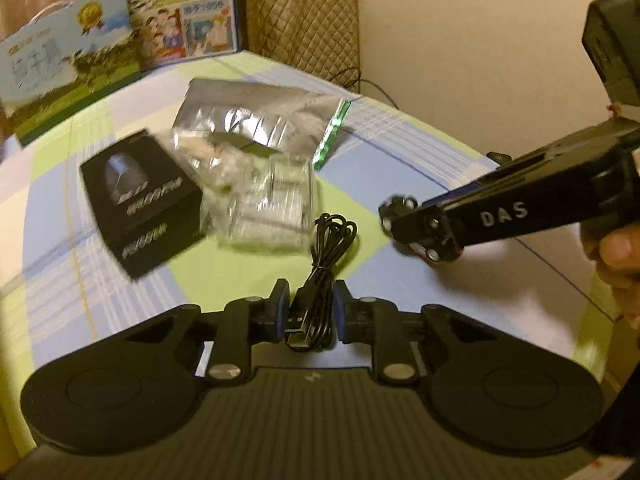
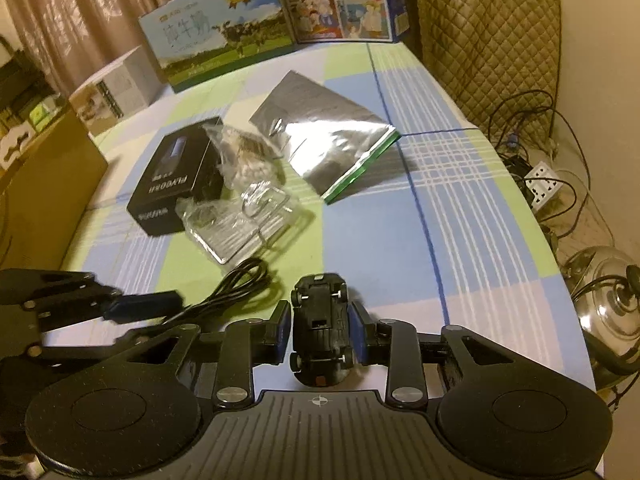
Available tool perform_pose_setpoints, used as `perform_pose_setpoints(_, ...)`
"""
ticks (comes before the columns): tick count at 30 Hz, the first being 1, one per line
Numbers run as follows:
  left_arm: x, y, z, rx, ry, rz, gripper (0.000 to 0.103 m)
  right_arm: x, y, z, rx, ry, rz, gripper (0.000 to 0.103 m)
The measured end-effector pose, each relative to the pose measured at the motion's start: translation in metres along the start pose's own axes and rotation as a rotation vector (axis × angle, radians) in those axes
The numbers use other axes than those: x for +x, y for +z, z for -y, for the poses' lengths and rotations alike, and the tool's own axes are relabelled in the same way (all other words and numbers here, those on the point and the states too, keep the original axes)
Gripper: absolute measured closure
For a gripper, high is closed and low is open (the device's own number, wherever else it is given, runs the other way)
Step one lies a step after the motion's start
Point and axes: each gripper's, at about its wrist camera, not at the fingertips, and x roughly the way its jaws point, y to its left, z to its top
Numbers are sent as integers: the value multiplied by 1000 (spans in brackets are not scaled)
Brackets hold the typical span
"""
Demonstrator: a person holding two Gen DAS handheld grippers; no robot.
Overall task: Organize objects
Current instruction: 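Lift the USB cable with the left tool and the toy car with the right tool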
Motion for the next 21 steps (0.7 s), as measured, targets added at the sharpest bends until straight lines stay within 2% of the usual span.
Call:
perform_pose_setpoints(3,-14,-10,1,-22,23,-19,85,0,-4,-6,-46,-18,1,60)
perform_pose_setpoints(6,-30,-22,-3,-48,62,-13,86,0,-6,-7,-64,-24,8,58)
perform_pose_setpoints(12,-41,-30,-20,-129,86,3,84,6,-6,-7,-64,-30,7,58)
perform_pose_setpoints(14,-40,-30,-23,-148,78,10,78,7,-5,-8,-67,-25,10,58)
perform_pose_setpoints(16,-40,-27,-21,-139,67,26,72,8,-5,-9,-74,-30,11,58)
perform_pose_setpoints(19,-36,-22,-17,-82,51,31,71,11,-5,-9,-76,-39,-1,60)
perform_pose_setpoints(21,-29,-18,-16,-63,50,18,71,11,-5,-10,-85,-47,-2,69)
